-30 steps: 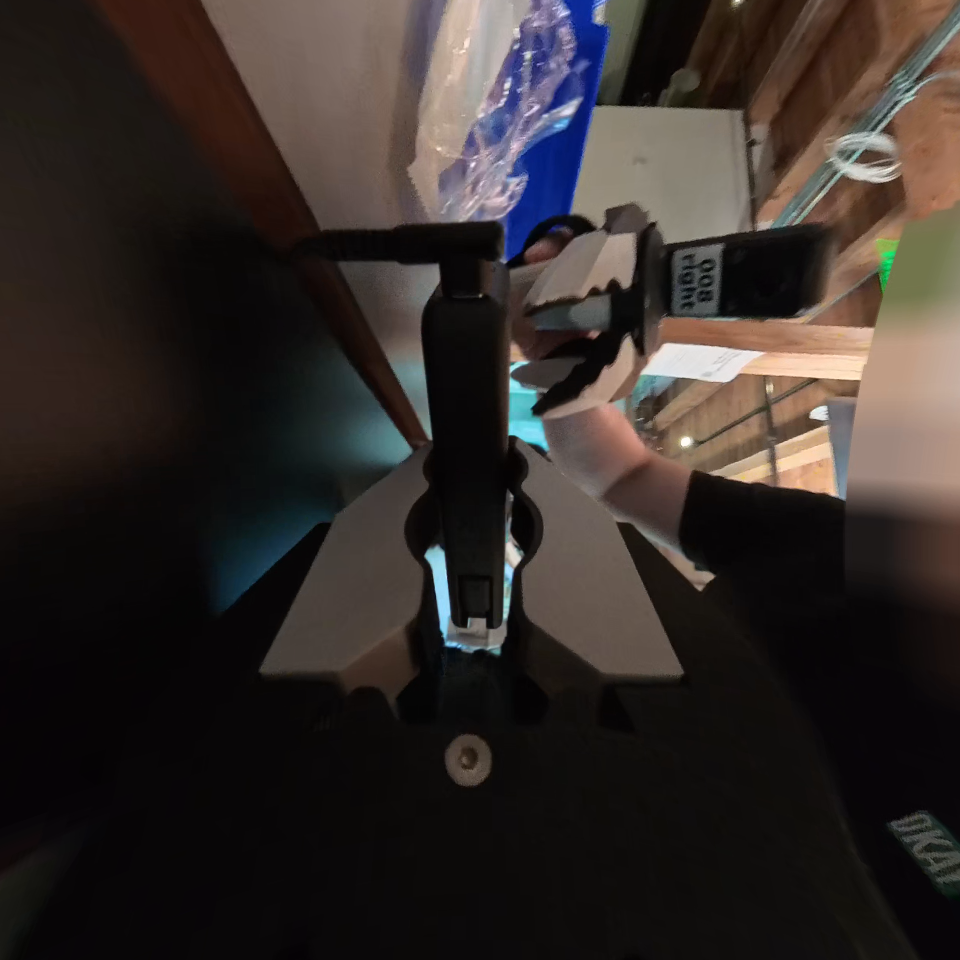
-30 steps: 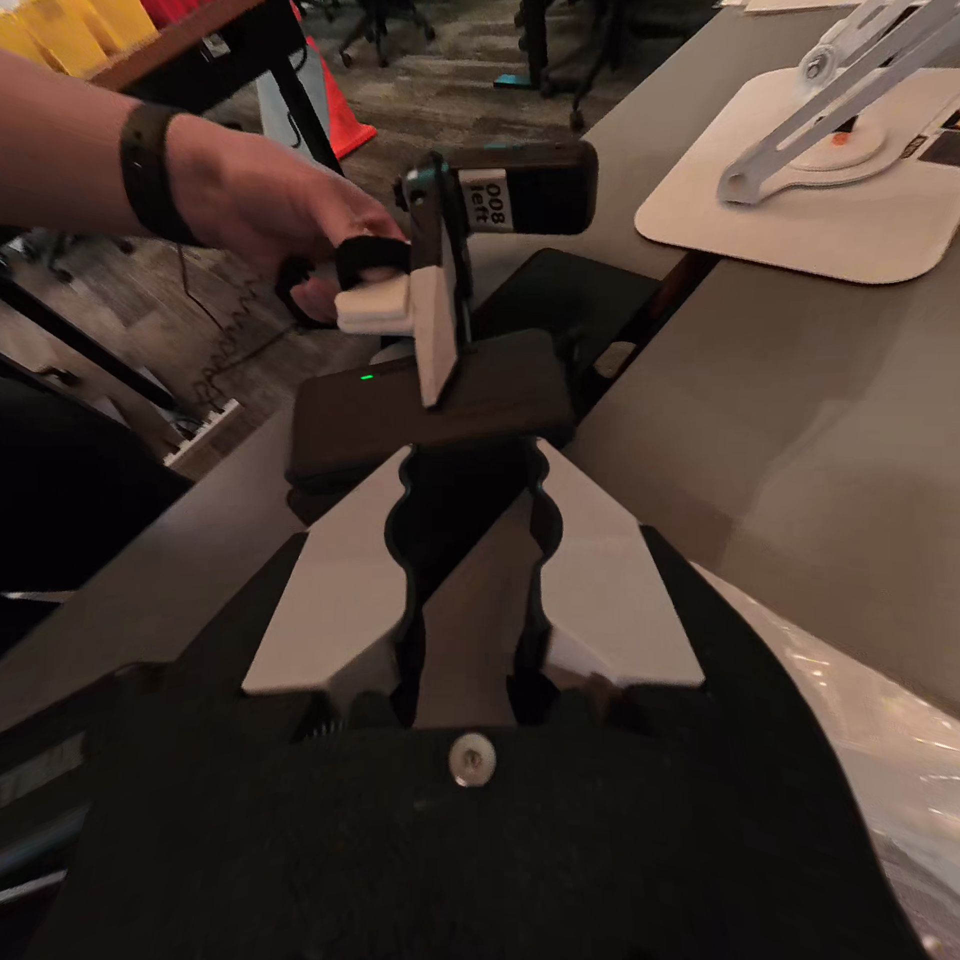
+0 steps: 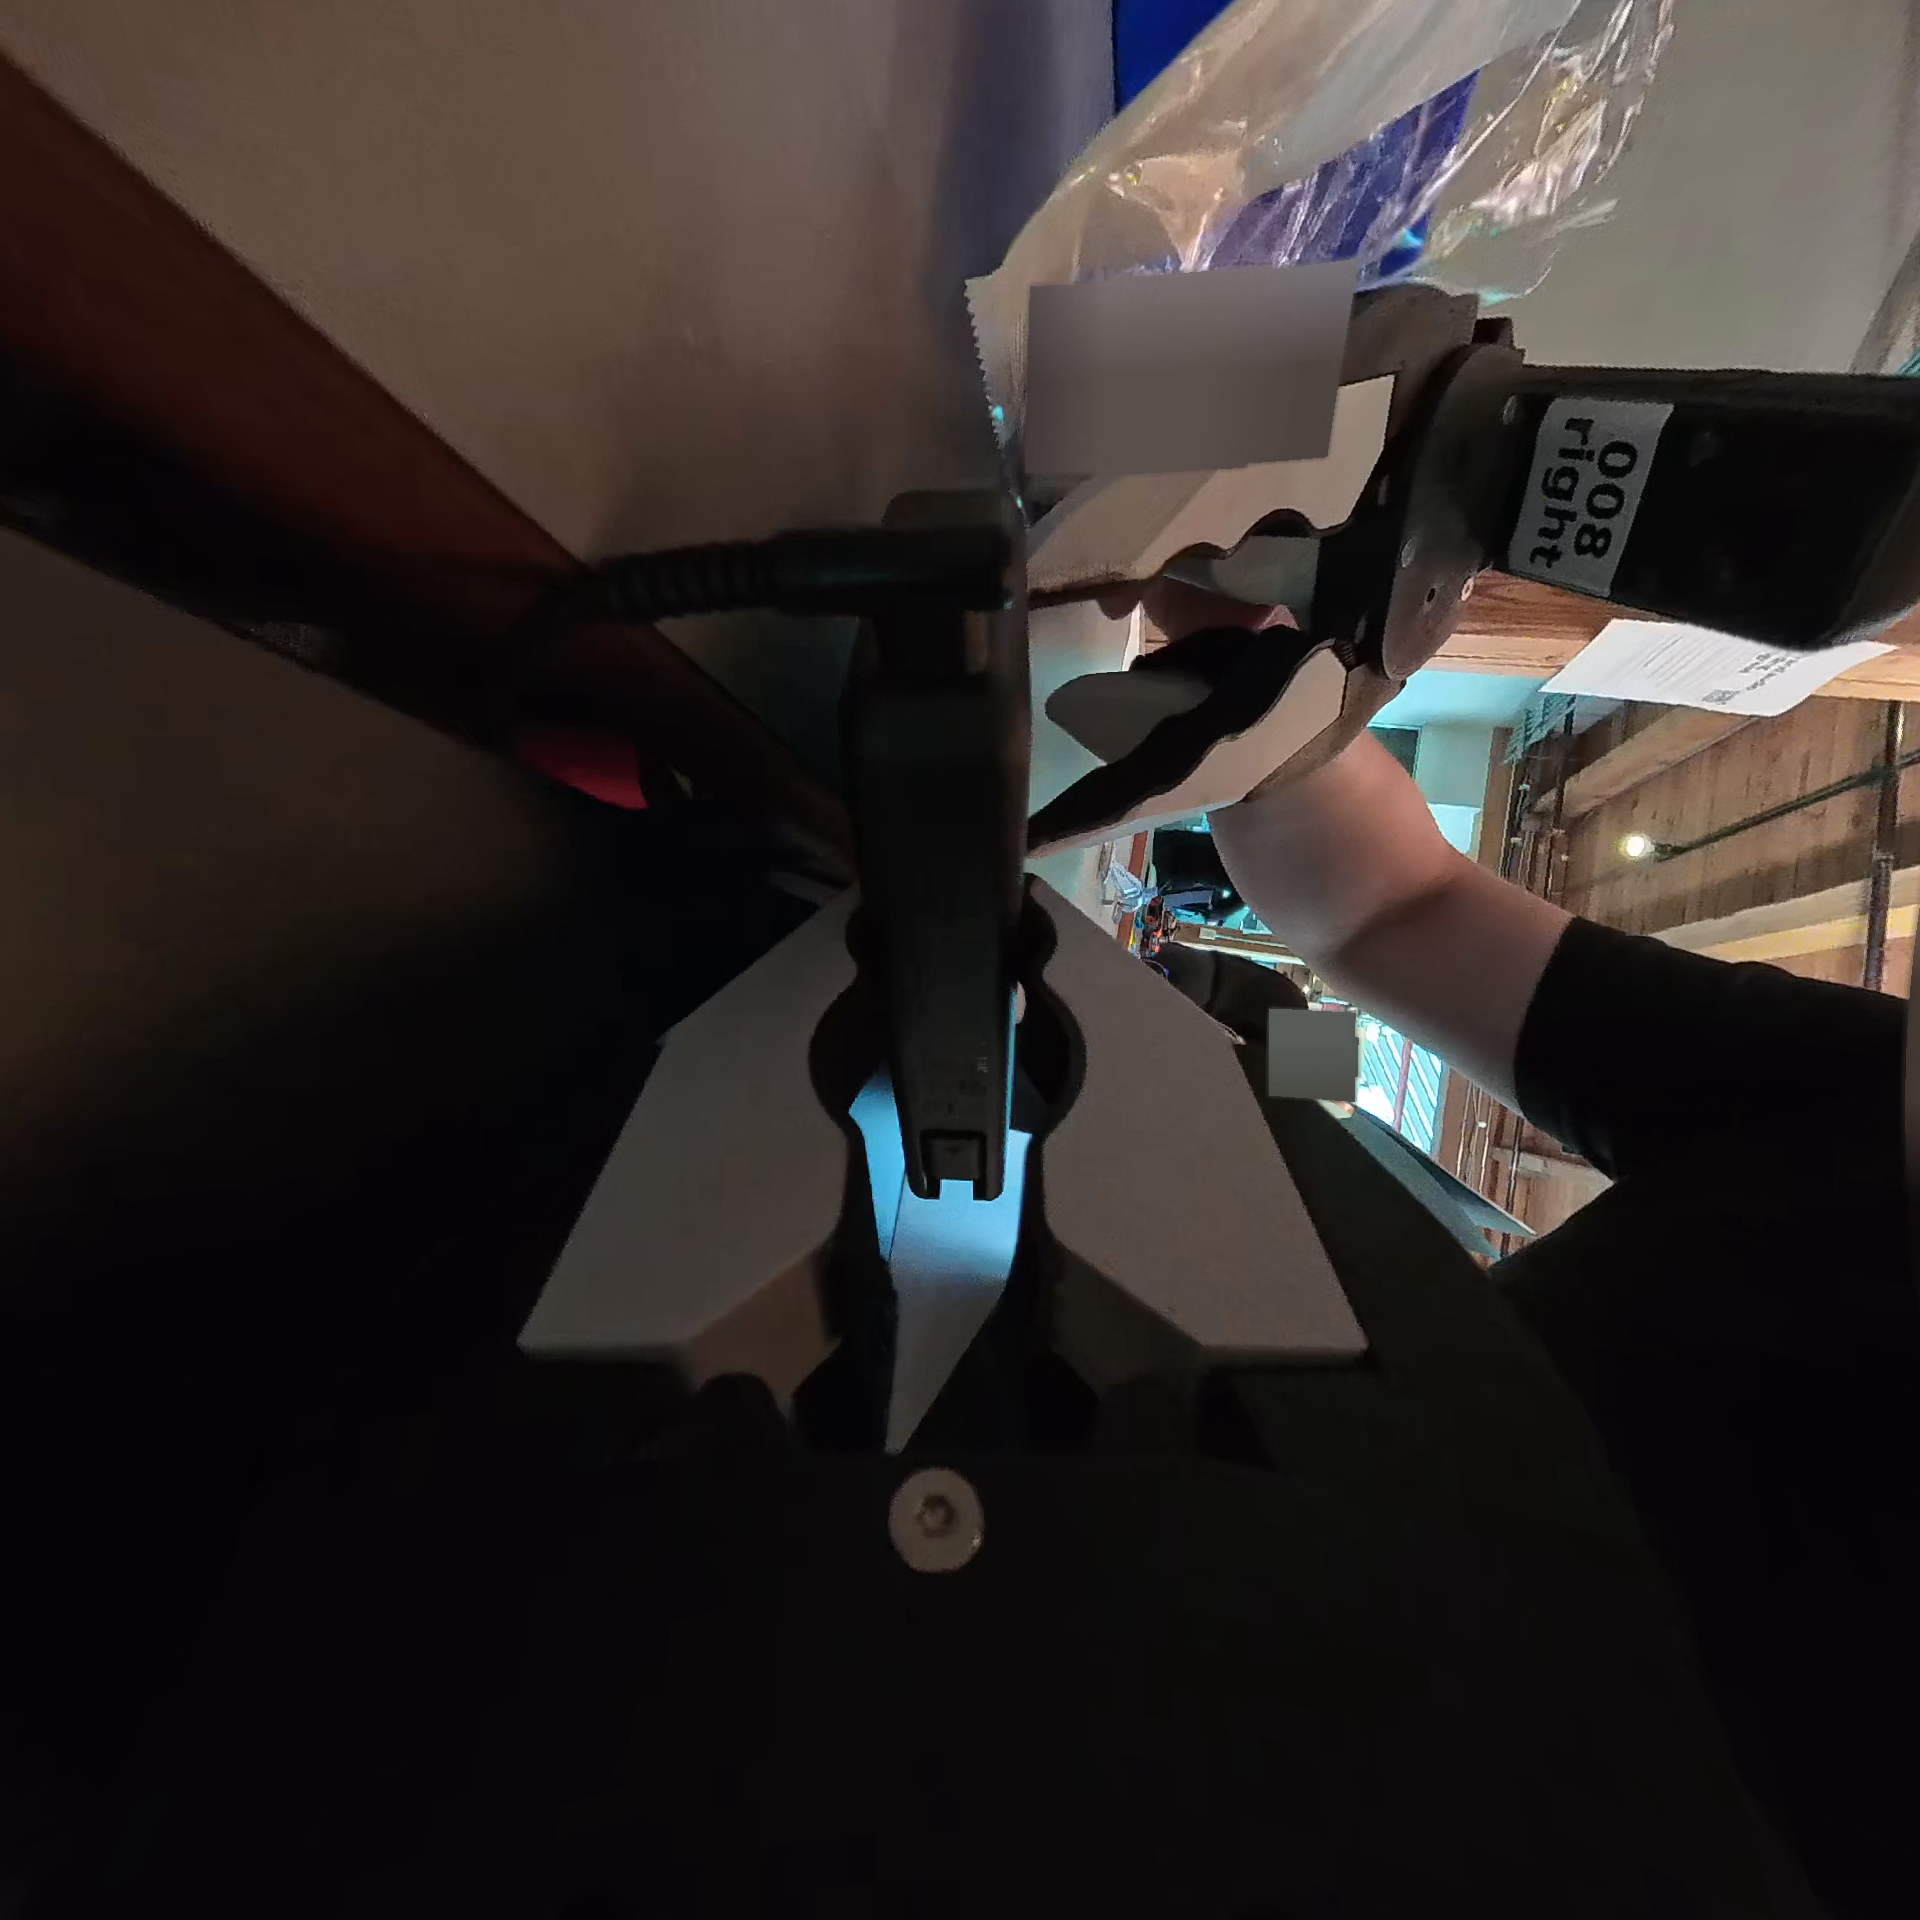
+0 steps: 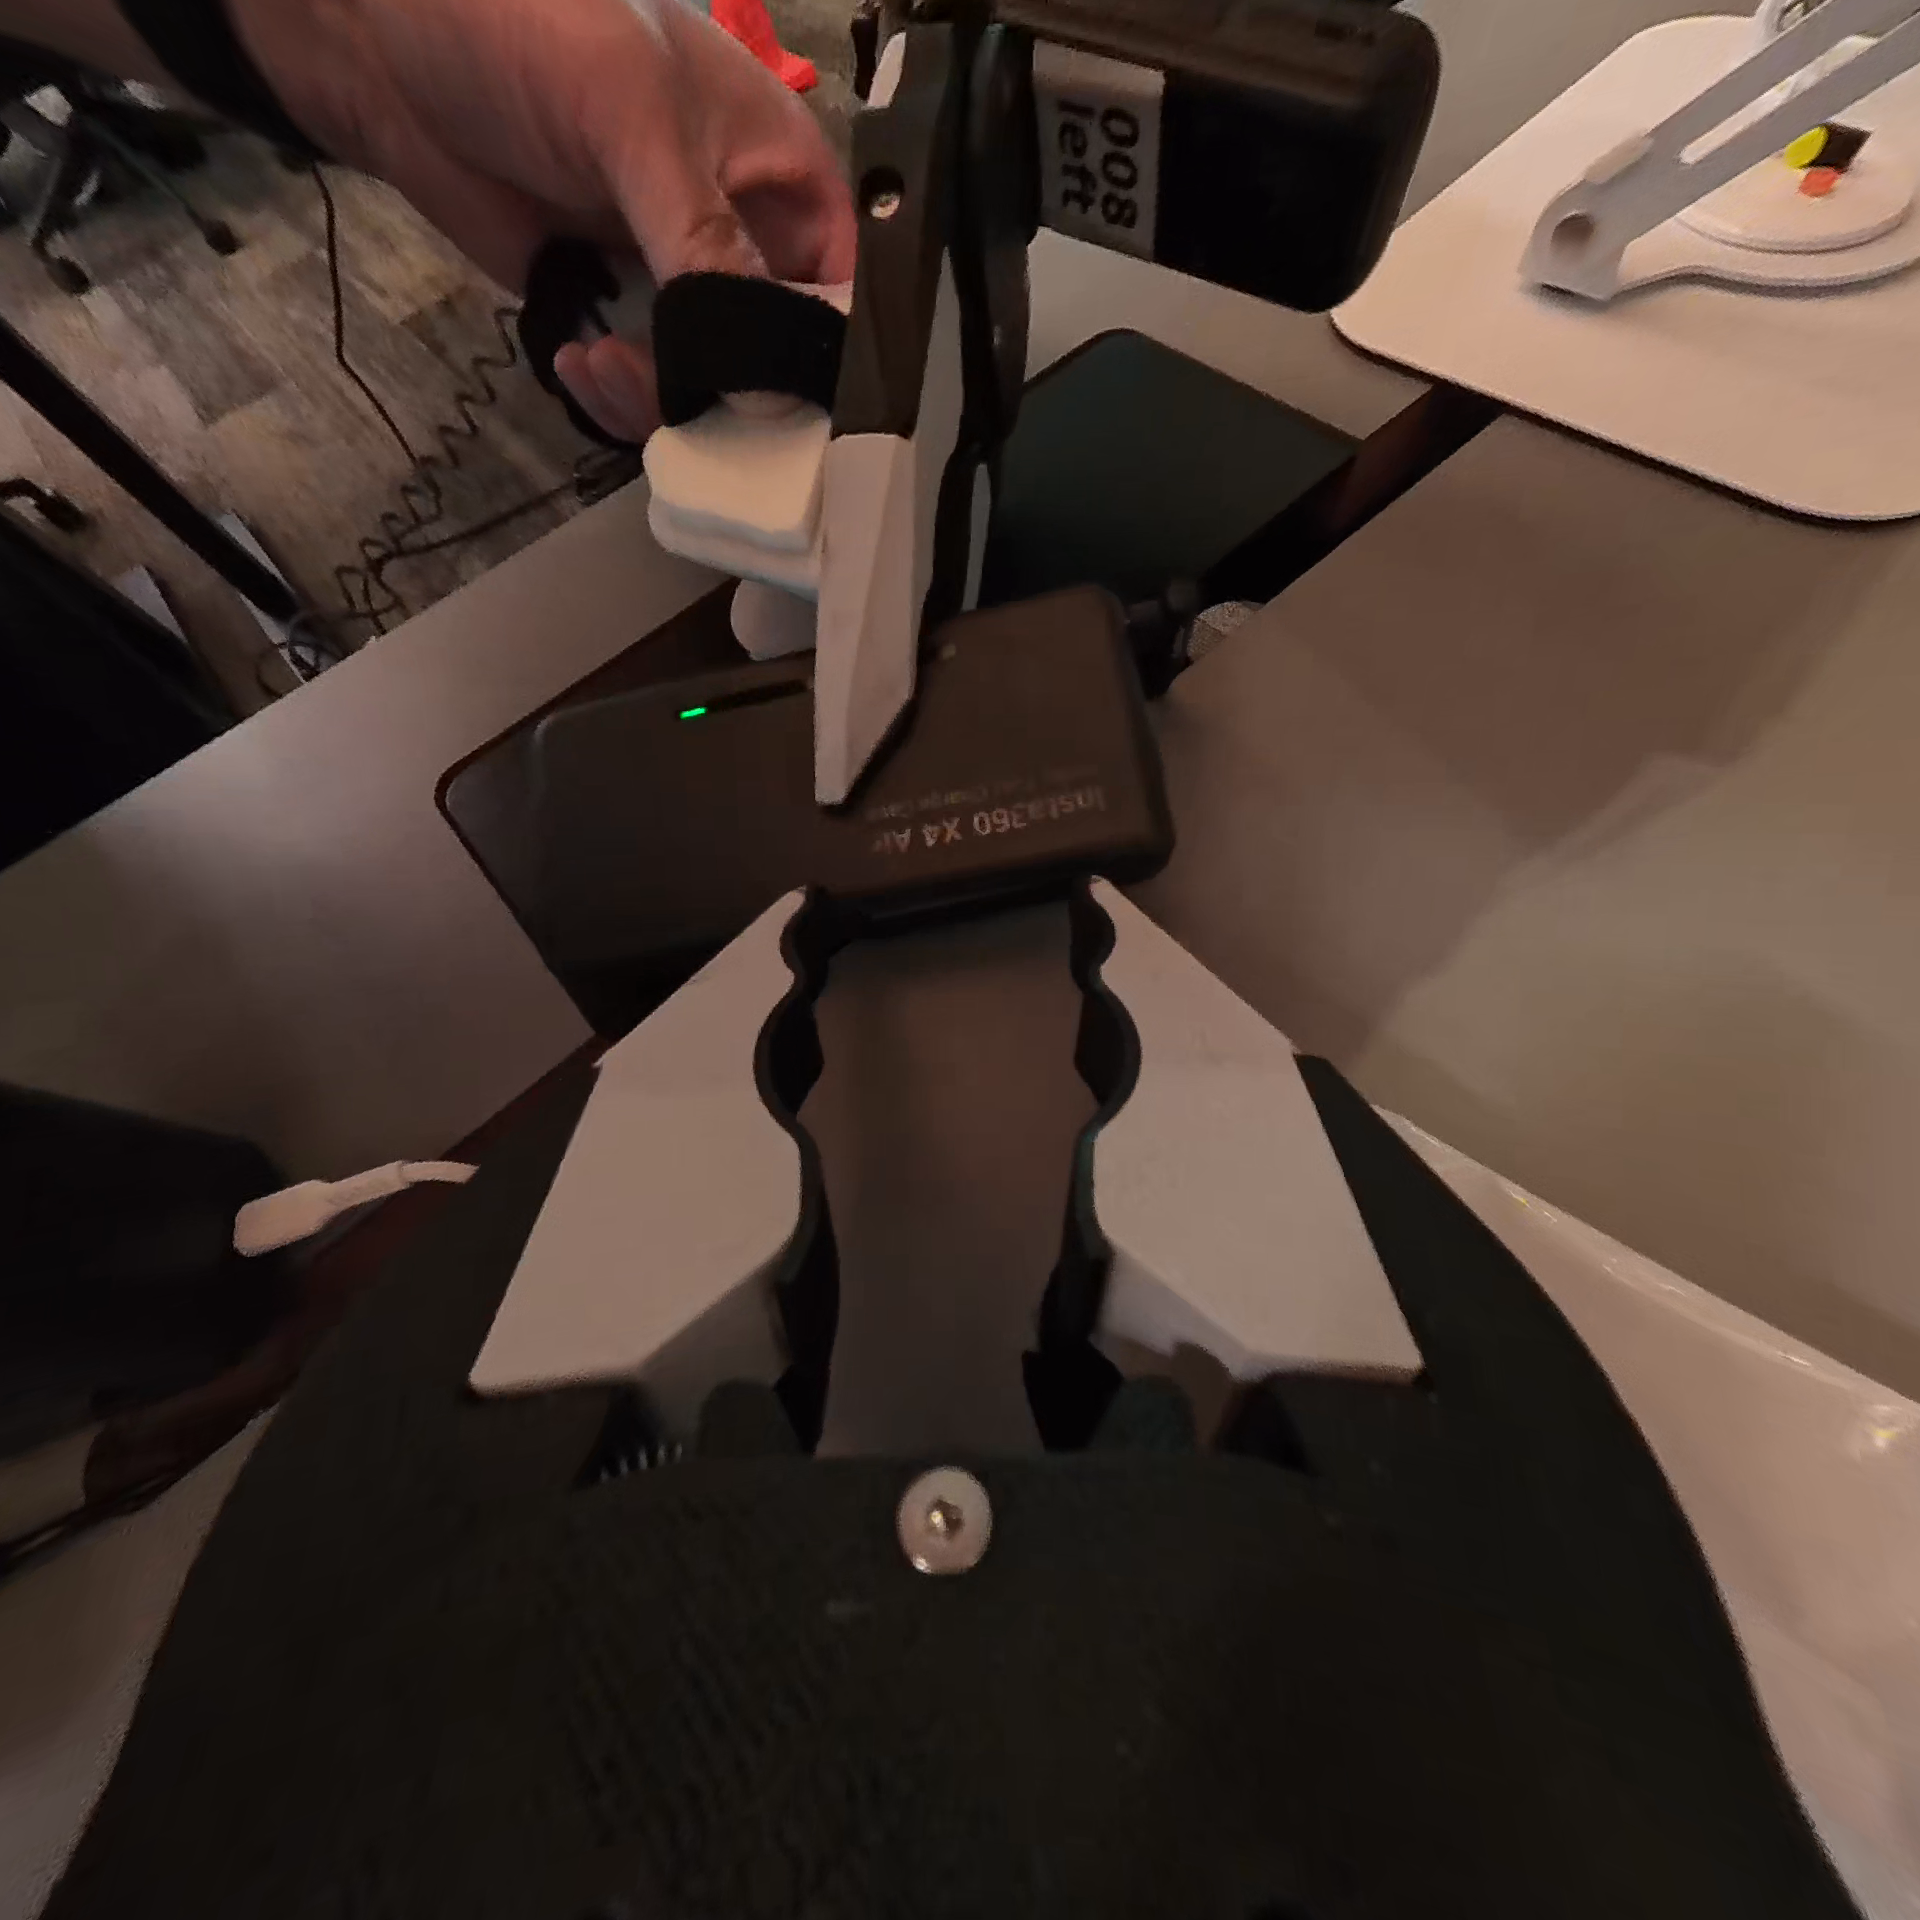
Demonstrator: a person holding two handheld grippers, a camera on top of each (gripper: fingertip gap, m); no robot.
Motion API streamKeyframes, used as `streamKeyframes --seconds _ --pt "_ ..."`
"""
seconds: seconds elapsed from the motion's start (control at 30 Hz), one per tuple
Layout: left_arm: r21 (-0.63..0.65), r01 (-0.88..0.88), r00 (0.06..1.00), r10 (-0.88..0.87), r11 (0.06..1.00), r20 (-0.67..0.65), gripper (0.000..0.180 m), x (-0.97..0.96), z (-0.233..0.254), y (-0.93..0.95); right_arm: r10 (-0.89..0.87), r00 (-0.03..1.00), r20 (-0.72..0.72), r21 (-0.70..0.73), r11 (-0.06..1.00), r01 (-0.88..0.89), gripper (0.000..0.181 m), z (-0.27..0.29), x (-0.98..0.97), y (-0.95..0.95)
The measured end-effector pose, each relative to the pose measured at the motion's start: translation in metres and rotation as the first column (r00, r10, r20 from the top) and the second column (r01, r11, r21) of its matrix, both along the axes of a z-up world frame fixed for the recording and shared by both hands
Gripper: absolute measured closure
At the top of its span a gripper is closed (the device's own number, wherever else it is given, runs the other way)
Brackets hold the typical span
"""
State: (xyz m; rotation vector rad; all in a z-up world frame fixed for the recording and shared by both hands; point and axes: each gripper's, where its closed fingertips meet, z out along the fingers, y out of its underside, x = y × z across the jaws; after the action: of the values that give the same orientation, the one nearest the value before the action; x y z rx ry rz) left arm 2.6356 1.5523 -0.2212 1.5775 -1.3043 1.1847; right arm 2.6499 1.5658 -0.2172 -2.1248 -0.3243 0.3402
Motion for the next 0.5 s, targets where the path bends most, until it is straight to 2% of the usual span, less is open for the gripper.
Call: streamKeyframes --seconds 0.07,0.17,0.27,0.4,0.5 --pt "-0.007 0.003 1.000 -0.003 1.000 -0.011 0.158 0.001 0.001 0.000 -0.001 1.000 -0.012 0.000 1.000 0.001 0.135 -0.001 0.001 0.000" --pt "-0.056 -0.024 0.999 0.022 0.998 -0.032 0.144 0.007 0.007 -0.001 -0.009 1.000 -0.008 -0.009 1.000 0.009 0.133 -0.003 0.002 0.000" --pt "-0.018 -0.075 0.996 0.074 0.997 -0.049 0.158 0.014 0.002 0.000 -0.016 1.000 -0.019 0.005 1.000 0.016 0.135 -0.001 0.003 0.002" --pt "-0.017 -0.094 0.995 0.094 0.995 -0.043 0.159 0.018 0.001 0.000 -0.035 0.999 -0.040 0.023 0.999 0.036 0.135 0.003 0.006 0.003" --pt "-0.107 -0.080 0.997 0.080 0.991 -0.004 0.159 0.015 0.011 0.001 -0.051 0.996 -0.076 0.092 0.994 0.058 0.131 0.016 0.013 0.001"
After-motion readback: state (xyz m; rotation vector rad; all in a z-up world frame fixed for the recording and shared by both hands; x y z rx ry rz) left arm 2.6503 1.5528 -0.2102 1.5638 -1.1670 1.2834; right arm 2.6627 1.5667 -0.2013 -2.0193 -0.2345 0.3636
